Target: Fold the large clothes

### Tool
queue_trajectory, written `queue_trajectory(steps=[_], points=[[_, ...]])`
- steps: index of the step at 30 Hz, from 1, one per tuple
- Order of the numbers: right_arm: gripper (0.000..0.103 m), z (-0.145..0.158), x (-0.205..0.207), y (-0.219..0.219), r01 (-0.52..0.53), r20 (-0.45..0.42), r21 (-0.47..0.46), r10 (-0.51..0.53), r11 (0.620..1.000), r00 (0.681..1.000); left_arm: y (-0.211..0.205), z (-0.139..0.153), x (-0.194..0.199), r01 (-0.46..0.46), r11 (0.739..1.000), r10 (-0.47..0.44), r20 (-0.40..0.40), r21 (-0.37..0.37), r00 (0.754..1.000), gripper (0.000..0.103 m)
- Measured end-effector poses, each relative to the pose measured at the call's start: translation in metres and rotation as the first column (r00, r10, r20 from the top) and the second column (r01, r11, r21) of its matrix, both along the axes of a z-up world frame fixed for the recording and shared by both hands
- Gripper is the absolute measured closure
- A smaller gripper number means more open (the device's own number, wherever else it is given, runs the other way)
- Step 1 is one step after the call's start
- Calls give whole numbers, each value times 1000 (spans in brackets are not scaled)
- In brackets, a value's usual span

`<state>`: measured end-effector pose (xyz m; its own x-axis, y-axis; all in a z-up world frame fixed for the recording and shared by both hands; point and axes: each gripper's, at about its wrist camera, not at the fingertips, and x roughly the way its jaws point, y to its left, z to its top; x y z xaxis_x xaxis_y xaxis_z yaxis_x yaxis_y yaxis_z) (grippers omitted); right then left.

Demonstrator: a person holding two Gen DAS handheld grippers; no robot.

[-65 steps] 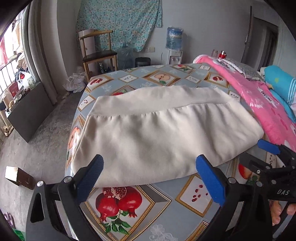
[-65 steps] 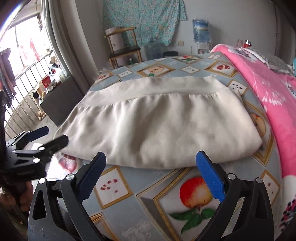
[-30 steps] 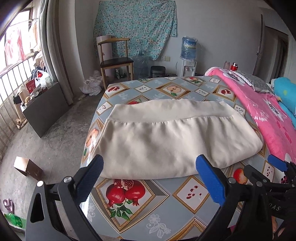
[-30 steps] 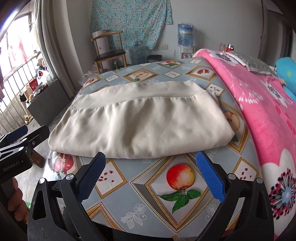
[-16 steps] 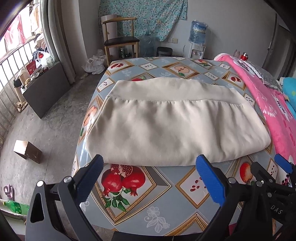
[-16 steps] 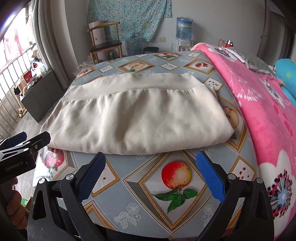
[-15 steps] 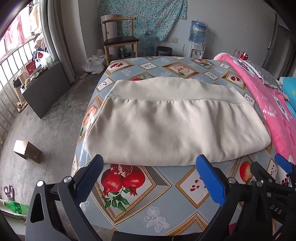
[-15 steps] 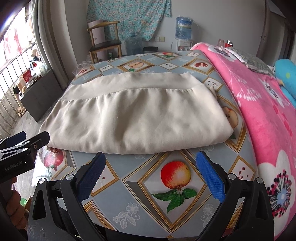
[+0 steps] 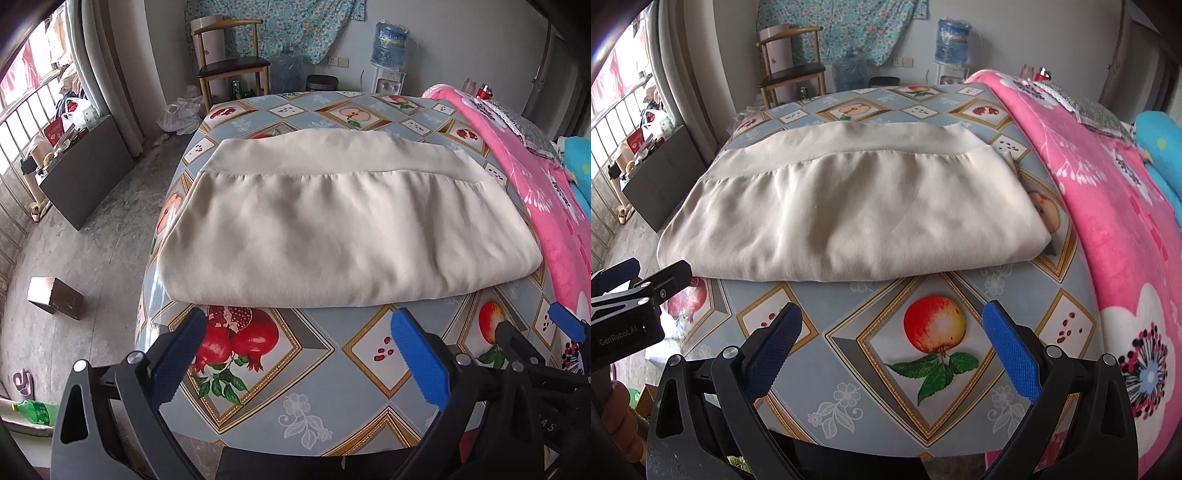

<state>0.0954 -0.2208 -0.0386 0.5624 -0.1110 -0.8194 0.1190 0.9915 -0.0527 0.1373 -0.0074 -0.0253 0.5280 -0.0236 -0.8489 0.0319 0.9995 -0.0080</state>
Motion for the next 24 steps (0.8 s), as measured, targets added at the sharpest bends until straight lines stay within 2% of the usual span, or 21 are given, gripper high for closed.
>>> queue_trajectory(steps=[24], points=[[8,-1,-3,-4,15,-9,-4,-15,1000,1000,-5,-4,-5,10,1000,-10,-24,8,1000,4]])
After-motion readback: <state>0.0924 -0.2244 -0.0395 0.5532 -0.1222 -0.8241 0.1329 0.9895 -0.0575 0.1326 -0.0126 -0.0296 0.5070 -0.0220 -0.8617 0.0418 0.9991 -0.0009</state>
